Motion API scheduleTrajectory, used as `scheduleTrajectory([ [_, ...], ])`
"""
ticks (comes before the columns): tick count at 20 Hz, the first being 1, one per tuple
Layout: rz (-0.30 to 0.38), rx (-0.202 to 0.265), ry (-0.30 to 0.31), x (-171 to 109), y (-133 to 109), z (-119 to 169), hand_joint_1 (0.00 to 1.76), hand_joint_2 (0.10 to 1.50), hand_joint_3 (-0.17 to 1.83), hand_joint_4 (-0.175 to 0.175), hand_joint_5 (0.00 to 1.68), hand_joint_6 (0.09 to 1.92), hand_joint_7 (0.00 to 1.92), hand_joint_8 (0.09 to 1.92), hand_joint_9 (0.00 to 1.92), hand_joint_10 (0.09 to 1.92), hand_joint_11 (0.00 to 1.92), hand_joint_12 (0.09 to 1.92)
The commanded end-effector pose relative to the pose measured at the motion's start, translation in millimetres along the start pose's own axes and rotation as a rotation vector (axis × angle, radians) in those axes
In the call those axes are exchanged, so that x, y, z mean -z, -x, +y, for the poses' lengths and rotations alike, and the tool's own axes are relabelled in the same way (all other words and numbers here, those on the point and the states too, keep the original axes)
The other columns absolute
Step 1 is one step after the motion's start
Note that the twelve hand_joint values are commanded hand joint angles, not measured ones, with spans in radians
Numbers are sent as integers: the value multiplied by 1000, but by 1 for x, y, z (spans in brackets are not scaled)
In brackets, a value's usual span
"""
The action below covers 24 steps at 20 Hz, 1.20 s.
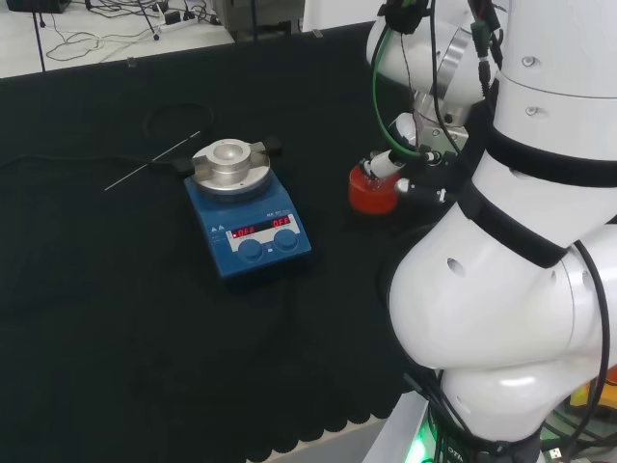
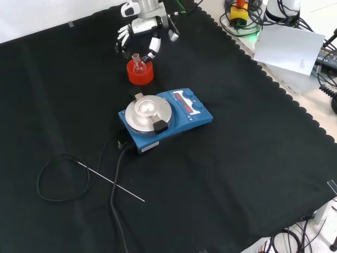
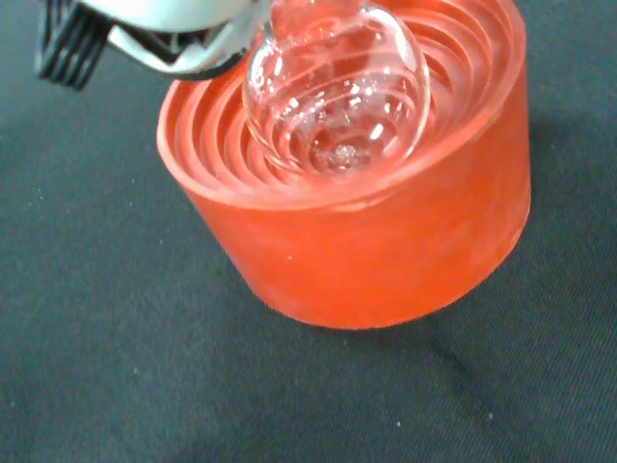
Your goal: Pick up the round-bottom flask.
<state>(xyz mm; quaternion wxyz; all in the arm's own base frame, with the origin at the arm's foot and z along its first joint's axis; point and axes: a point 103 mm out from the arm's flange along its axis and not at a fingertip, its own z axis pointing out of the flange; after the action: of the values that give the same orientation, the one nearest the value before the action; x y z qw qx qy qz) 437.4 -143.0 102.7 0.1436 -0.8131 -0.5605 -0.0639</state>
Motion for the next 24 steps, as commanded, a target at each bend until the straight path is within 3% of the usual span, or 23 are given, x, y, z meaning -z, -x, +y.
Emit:
scheduleTrajectory([
  [1, -12, -10, -4, -7, -11, -4, 869, 621, 586, -73, 755, 829, 349, 754, 539, 690, 189, 1394],
  [7, -30, -3, -3, -8, -11, -5, 872, 624, 586, -73, 806, 846, 352, 754, 542, 690, 191, 1393],
  [11, -33, -18, 17, 6, 6, -1, 901, 639, 588, -80, 926, 826, 372, 754, 566, 685, 206, 1388],
  [13, -50, -23, 38, 10, 10, 0, 1013, 764, 476, 86, 1069, 816, 401, 753, 605, 673, 245, 1376],
  [14, -54, -24, 43, 12, 11, 1, 1044, 800, 435, 130, 1111, 800, 416, 747, 625, 663, 267, 1365],
  [16, -53, -25, 47, 13, 10, 1, 1070, 830, 397, 165, 1144, 784, 435, 741, 649, 651, 294, 1356],
  [19, -36, -19, 50, 15, 9, 0, 1073, 851, 372, 175, 1140, 797, 444, 735, 662, 641, 310, 1349],
  [20, -31, -16, 52, 18, 9, 1, 1068, 867, 353, 175, 1124, 820, 443, 735, 662, 639, 311, 1350],
  [22, -28, -8, 57, 20, 5, 1, 998, 782, 423, 15, 1001, 836, 432, 729, 658, 629, 307, 1347],
  [23, -32, -2, 62, 23, 4, 1, 976, 736, 485, -32, 963, 840, 427, 730, 653, 630, 303, 1348],
  [24, -35, 2, 66, 25, 2, 1, 965, 700, 538, -57, 941, 843, 423, 732, 649, 632, 301, 1350],
])
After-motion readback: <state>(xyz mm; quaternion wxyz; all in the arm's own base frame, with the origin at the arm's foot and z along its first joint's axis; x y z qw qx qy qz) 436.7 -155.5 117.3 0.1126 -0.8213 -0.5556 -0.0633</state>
